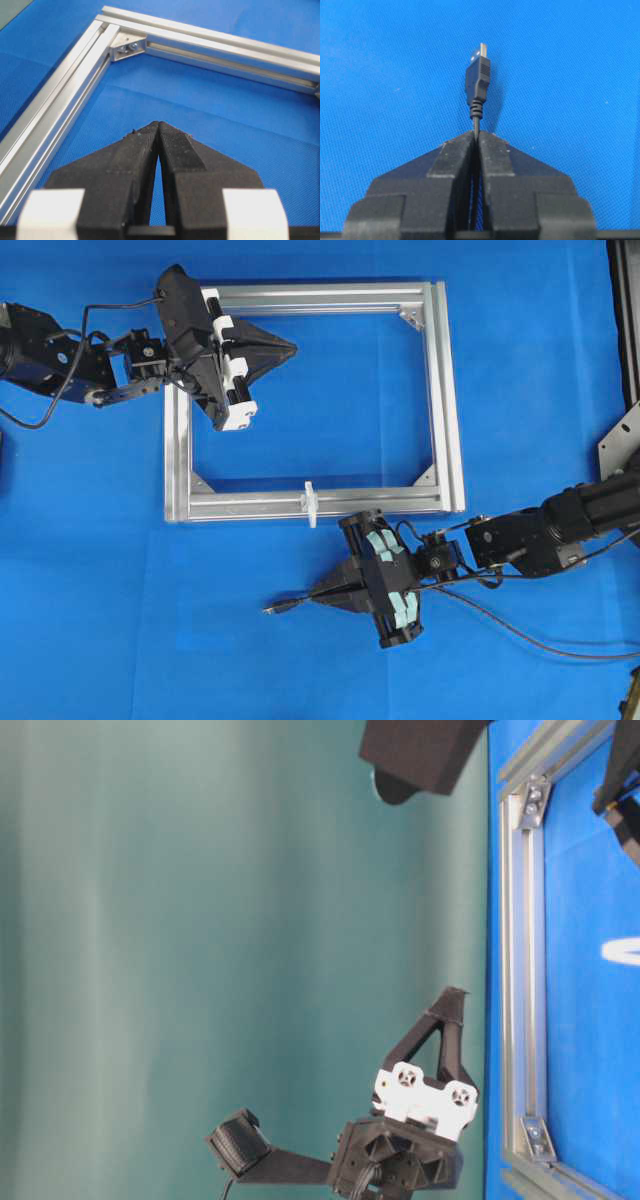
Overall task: Insert the wire through the string loop located in the center.
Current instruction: 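Close the right gripper on the cable just behind the USB plug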
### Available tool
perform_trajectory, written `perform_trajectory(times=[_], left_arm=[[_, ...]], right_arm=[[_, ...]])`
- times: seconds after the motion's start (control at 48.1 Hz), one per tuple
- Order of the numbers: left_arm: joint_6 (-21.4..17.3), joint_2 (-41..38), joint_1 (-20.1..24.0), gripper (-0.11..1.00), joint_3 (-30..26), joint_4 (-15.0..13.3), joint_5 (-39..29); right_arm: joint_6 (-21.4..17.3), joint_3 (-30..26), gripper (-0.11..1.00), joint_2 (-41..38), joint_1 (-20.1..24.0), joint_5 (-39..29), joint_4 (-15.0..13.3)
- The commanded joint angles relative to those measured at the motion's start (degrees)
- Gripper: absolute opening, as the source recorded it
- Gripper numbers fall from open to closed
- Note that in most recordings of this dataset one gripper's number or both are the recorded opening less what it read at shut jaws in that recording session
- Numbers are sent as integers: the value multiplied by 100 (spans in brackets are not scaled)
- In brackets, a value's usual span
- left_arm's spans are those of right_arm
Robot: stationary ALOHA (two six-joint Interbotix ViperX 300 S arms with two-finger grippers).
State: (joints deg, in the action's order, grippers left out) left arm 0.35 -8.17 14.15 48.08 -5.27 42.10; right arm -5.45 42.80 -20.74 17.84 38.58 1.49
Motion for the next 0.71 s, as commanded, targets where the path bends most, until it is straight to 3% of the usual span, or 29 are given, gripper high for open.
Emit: perform_trajectory(times=[0.0, 0.291, 0.686], left_arm=[[0, 176, -9, 0, -35, 9, 26], [0, 176, -9, 0, -35, 9, 26], [0, 176, -9, 0, -44, 9, 26]], right_arm=[[0, -53, -2, 149, 26, 53, 0], [0, -88, -2, 492, 53, -220, -9], [79, -299, -2, 1380, 62, -1459, -123]])
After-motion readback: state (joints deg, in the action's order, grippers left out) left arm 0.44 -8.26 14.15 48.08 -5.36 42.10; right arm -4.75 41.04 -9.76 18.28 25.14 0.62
